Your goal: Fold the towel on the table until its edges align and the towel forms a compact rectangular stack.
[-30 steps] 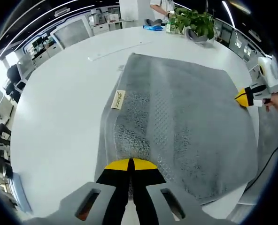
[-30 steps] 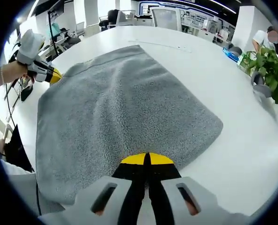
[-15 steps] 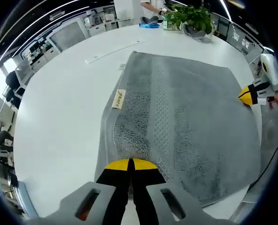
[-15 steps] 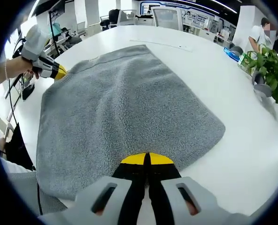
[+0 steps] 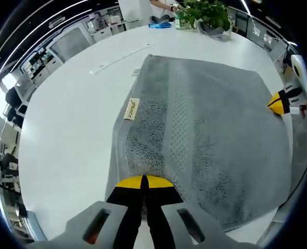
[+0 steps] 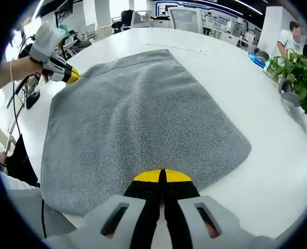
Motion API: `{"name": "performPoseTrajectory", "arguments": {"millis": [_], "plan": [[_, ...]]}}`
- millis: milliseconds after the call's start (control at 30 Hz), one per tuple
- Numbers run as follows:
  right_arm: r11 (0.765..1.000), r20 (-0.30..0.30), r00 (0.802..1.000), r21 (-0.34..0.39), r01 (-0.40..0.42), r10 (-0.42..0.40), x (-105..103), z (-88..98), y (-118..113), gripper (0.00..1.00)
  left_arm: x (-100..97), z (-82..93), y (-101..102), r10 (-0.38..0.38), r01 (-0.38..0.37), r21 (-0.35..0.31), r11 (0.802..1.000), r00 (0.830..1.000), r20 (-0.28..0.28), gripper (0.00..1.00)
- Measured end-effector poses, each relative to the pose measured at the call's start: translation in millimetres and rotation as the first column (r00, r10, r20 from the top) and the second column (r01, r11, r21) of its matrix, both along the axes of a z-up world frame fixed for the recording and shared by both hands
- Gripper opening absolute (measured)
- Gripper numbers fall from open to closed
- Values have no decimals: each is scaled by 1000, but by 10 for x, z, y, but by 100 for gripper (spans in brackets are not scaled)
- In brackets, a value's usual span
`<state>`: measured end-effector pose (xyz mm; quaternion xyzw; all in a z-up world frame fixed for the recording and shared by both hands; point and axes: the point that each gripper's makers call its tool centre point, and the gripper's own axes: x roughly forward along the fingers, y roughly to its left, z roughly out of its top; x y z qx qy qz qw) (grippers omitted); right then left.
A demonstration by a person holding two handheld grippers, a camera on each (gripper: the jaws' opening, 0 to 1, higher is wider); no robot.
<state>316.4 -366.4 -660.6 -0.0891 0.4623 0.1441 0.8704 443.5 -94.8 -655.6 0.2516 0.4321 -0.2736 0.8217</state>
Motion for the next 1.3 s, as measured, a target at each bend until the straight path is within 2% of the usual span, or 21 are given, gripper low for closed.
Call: {"name": "performPoseTrajectory", "arguments": {"millis": [733, 1300], "plan": [[1000, -22, 1000, 30, 2, -1, -124, 4, 76, 0, 238, 12, -115, -60, 61, 33, 998, 998, -5, 1], [997, -29, 996, -9, -83, 83, -266, -1, 224, 0, 460, 6, -214, -105, 105, 57, 993, 994, 10, 1]]}}
